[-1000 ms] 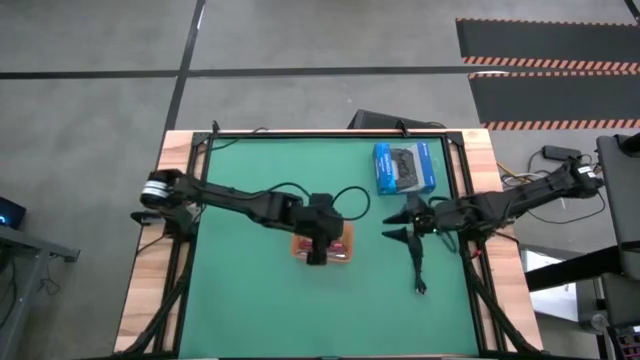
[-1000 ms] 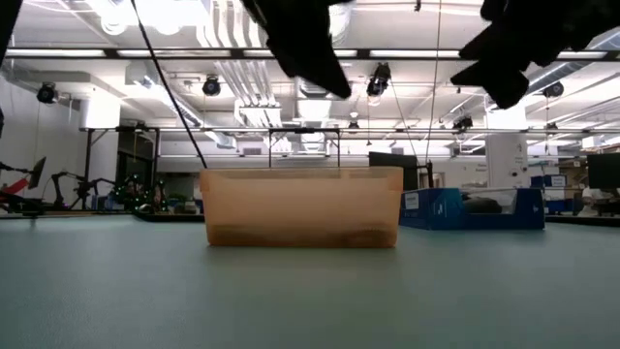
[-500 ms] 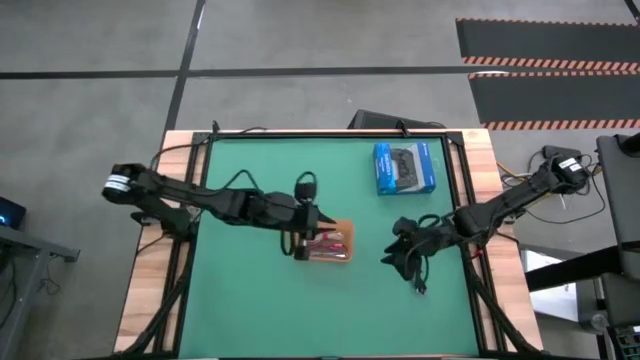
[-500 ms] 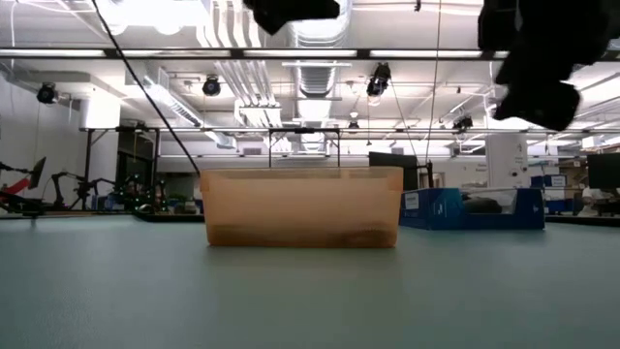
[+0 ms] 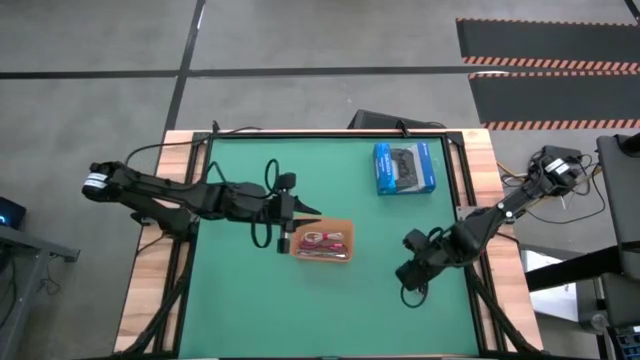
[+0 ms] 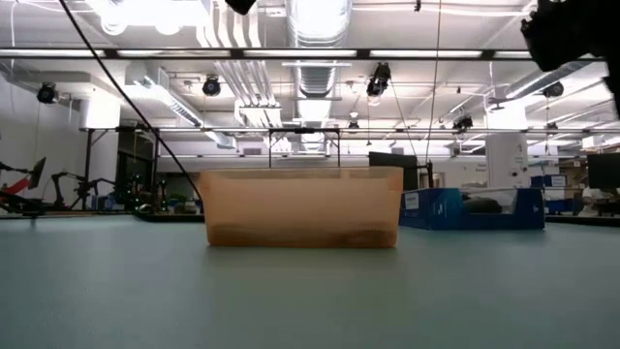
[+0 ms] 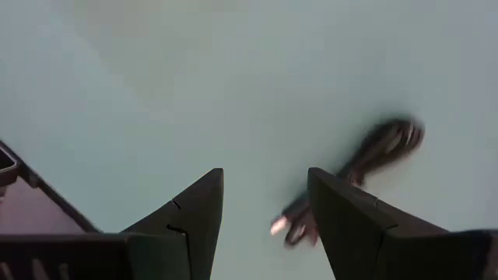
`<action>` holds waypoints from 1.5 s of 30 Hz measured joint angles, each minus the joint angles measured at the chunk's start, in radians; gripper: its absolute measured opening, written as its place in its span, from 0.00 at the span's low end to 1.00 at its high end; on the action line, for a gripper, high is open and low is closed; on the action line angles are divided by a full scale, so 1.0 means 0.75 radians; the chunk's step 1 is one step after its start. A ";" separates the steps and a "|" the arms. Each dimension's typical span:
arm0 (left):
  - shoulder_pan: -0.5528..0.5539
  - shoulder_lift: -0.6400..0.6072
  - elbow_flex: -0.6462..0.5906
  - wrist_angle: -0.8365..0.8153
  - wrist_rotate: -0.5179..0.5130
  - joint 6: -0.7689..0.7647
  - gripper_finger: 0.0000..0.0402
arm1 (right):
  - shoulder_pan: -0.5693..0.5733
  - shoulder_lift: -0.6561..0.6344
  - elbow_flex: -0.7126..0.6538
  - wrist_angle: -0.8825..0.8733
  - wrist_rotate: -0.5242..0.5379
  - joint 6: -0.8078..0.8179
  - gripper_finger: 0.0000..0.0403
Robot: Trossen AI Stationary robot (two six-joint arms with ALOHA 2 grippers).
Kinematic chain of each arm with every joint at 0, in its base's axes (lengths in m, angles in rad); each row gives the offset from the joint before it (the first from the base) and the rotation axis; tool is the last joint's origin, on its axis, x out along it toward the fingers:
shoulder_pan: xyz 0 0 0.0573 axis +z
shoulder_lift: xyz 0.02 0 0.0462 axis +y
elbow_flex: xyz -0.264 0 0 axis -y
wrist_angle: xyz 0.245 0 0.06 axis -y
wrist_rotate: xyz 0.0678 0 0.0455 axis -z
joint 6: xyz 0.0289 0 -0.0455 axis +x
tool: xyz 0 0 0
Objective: Pick and place USB-C Cables
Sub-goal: Put the black charger cable into the orange bin
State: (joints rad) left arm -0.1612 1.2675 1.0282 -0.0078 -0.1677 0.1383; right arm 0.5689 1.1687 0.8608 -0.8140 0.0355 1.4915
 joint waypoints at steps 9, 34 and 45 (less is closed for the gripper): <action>-0.001 -0.017 -0.028 -0.001 -0.008 0.000 0.13 | 0.054 0.089 0.068 -0.119 -0.159 0.253 0.44; 0.000 -0.016 -0.028 -0.001 -0.042 0.012 0.13 | 0.053 0.416 0.047 -0.163 -0.154 0.257 0.44; 0.000 -0.016 -0.028 -0.001 -0.042 0.036 0.13 | 0.053 0.524 0.045 -0.149 -0.152 0.227 0.44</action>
State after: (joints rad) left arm -0.1612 1.2556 1.0073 -0.0087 -0.1993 0.1650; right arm 0.6086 1.5616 0.8944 -0.9257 -0.0786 1.6617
